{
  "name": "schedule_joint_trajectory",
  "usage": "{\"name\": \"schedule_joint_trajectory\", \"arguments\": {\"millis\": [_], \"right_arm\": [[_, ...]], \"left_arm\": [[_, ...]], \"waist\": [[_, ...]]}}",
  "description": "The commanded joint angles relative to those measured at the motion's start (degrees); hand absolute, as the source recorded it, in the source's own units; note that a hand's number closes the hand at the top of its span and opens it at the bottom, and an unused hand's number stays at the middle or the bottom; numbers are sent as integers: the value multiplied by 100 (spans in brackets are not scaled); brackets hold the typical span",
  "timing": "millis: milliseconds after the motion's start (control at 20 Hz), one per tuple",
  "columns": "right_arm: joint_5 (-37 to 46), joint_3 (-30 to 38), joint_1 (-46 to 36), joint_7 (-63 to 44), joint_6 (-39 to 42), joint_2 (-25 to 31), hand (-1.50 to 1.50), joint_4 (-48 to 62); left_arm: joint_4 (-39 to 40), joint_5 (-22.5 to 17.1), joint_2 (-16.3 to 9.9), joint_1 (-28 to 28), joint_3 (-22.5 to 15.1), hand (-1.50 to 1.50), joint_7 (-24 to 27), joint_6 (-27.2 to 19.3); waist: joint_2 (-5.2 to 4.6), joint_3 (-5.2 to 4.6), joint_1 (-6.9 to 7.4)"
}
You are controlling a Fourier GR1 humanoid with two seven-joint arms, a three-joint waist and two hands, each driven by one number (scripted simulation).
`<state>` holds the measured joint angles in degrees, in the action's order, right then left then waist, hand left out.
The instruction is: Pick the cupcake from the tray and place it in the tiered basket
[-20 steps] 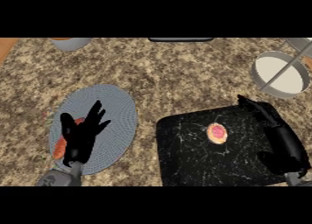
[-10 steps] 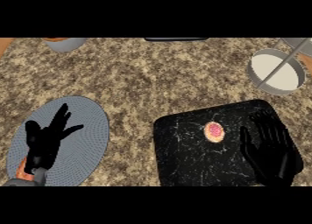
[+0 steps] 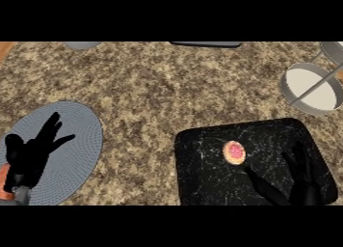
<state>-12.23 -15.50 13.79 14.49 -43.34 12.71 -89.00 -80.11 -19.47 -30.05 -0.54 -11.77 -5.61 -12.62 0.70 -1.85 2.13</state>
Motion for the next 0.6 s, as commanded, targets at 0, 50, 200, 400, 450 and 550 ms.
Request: {"name": "schedule_joint_trajectory", "arguments": {"millis": [0, 50, 200, 400, 450, 550], "right_arm": [[390, -685, 217, -1537, -48, 655, -150, 3], [403, -782, 298, -1781, 172, 922, -150, -140], [465, -906, -124, -2786, 486, 1475, -150, -617], [624, -792, -824, -4633, 425, 2139, -150, -1514], [763, -872, -952, -5113, 383, 2298, -150, -1793], [723, -914, -1183, -5963, 488, 2446, -150, -2085]], "left_arm": [[111, 17, -39, 171, -38, 0, 21, 107], [144, 10, -95, 162, 51, 0, 27, 79], [226, -92, -170, 316, 124, 0, 180, 314], [326, -56, -196, 212, 207, 0, 187, 332], [230, 10, -142, 169, 118, 0, 43, 240], [361, -154, -263, 266, 379, 0, 220, 447]], "waist": [[-124, 120, 24], [-115, 122, -5], [-105, 129, 24], [-85, 142, -87], [-74, 146, -117], [-66, 154, -123]]}}
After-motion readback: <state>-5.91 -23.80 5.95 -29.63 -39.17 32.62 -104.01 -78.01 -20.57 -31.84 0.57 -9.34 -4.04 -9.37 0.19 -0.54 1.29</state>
